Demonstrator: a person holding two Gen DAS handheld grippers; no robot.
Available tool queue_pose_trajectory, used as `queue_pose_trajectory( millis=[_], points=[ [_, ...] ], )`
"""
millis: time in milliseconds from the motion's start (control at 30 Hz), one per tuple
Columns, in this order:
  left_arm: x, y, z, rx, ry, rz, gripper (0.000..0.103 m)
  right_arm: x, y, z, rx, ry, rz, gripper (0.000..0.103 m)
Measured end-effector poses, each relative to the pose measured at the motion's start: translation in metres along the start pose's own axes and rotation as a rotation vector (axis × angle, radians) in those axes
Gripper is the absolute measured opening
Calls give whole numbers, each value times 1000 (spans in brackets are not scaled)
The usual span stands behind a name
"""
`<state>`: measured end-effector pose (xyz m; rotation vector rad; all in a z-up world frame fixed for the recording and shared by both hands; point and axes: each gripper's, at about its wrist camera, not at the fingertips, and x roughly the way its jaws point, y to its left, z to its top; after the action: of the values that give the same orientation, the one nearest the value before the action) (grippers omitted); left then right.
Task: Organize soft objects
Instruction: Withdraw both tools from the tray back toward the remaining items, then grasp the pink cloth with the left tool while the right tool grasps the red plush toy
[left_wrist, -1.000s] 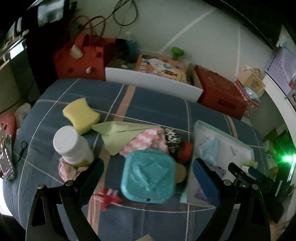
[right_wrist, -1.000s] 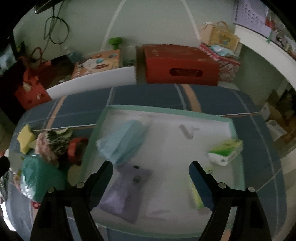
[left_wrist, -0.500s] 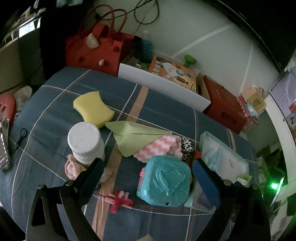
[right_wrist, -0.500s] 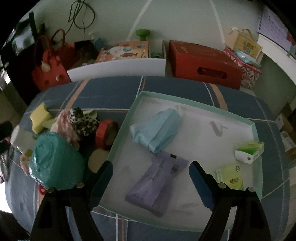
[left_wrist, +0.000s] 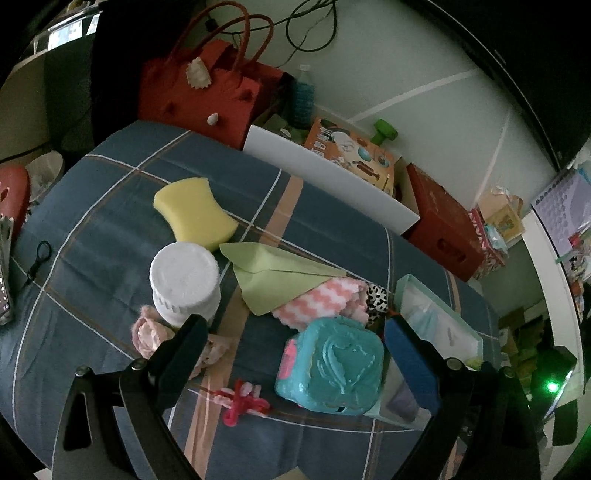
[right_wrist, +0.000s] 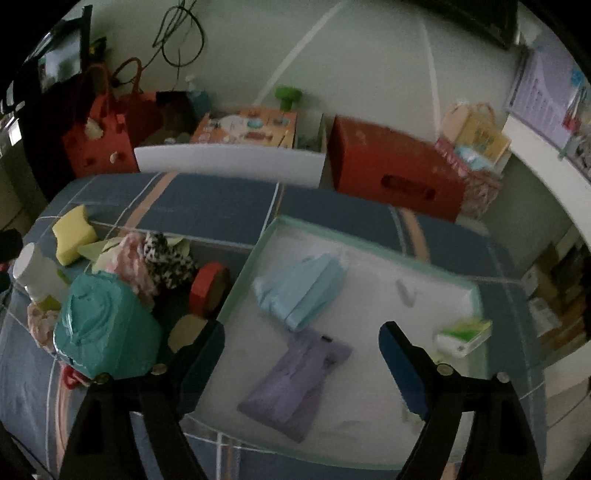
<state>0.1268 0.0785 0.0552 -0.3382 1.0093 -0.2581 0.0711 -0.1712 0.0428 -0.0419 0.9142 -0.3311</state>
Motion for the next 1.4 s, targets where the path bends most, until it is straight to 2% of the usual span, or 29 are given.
queue_pose_trajectory(
  millis=[33,200,533,867,967,1067,1167,1400],
  points=[
    [0,1,0,-4,-1,-2,97,-1,-2,2,4,-1,4,103],
    [-2,5,1,-18,-4,-17,97,-3,-7,6,12,21,38,103],
    [-1,13,3,-40,0,-34,97,-2,4,4,-149,56,4,103],
    [0,17,3,-54,0,-40,97,5,12,-7,-296,131,-49,103],
    [0,17,3,-53,1,-42,97,3,7,-5,-282,129,-45,103],
    [-1,18,2,-57,-2,-43,97,0,4,-3,-250,133,9,103],
    [-1,20,2,-65,-4,-42,97,8,9,-5,-282,166,-30,103],
    [-1,24,2,-80,0,-44,97,17,11,-3,-263,204,-13,102]
  ],
)
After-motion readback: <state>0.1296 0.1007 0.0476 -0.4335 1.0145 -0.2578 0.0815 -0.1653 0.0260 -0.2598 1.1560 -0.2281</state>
